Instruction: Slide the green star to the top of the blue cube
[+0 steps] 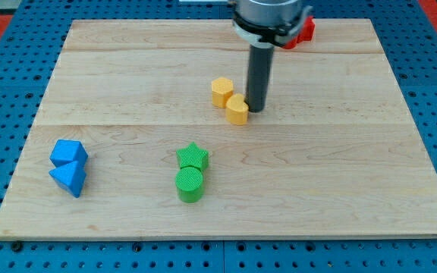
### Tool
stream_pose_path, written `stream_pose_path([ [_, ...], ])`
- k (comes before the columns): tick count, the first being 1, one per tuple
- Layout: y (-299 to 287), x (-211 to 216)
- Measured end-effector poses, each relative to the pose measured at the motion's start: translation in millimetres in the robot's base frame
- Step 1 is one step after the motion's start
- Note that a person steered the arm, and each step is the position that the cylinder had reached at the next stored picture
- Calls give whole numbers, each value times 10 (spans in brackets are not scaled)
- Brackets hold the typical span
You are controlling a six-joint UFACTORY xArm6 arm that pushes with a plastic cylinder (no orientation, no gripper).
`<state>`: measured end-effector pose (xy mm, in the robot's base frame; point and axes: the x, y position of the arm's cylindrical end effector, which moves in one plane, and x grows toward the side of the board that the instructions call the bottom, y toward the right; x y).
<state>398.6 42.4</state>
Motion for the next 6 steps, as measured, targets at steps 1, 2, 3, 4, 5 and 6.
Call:
stream_pose_path([
  [1,253,-203],
  [2,674,-203],
  [3,798,-203],
  [4,885,-203],
  [5,1044,-203],
  [6,1209,-203],
])
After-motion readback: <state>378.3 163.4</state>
